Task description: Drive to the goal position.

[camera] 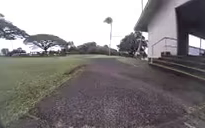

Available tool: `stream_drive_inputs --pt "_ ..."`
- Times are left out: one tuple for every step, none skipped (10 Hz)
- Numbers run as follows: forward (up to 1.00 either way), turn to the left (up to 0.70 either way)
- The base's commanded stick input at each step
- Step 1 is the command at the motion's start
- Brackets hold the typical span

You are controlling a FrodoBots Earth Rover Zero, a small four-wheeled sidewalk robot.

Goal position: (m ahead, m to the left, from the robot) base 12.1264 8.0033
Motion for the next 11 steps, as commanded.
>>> stream_drive_inputs --pt "0.7 0.0" --pt "0.7 0.0" --pt "0.7 0.0" --pt "0.7 0.0" --pt "0.7 0.0" --pt "0.7 0.0" --pt "0.7 0.0" --pt "0.7 0.0" --pt "0.7 0.0" --pt "0.7 0.0" --pt "0.7 0.0"
